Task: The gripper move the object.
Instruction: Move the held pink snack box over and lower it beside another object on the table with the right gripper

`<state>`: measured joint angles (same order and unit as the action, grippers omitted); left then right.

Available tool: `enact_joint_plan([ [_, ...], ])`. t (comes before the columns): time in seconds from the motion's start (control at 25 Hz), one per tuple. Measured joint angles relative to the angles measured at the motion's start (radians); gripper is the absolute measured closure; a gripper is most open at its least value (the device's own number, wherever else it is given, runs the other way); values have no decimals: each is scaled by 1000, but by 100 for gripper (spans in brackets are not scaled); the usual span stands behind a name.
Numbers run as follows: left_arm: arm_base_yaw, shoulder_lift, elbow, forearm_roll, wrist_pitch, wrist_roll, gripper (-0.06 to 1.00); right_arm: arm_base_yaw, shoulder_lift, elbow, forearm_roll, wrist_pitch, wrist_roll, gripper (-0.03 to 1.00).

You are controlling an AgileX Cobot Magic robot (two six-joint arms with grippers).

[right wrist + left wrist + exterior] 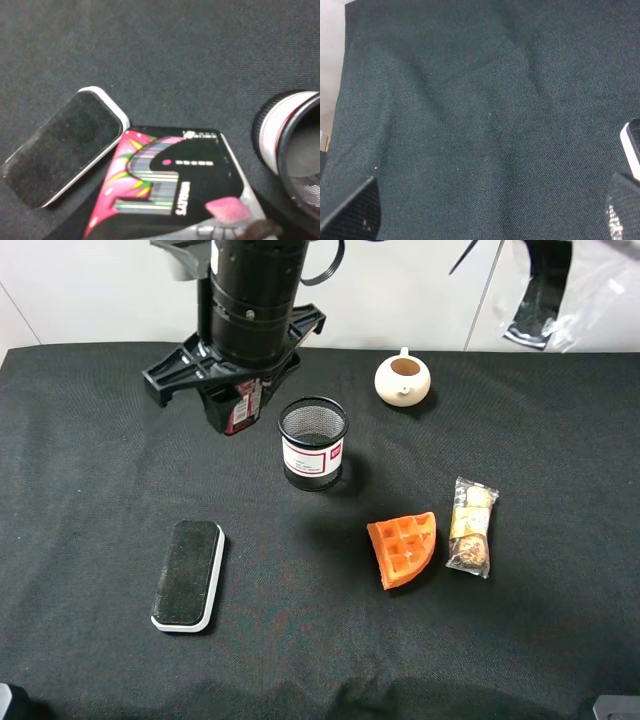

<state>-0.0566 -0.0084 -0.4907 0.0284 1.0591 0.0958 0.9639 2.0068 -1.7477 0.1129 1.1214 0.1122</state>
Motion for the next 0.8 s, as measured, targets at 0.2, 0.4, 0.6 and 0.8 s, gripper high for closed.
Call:
enact_joint_plan([
  [0.2,0,0,0,0,0,0,-1,25,3,0,-13,-1,0,63],
  [0.4,0,0,0,0,0,0,-1,30,27,0,-18,-12,-11,63],
  [0.6,0,0,0,0,0,0,-1,30,62,0,-18,-58,-26,63],
  [0.8,0,0,0,0,0,0,-1,30,98,-9,-28,-96,-30,63],
])
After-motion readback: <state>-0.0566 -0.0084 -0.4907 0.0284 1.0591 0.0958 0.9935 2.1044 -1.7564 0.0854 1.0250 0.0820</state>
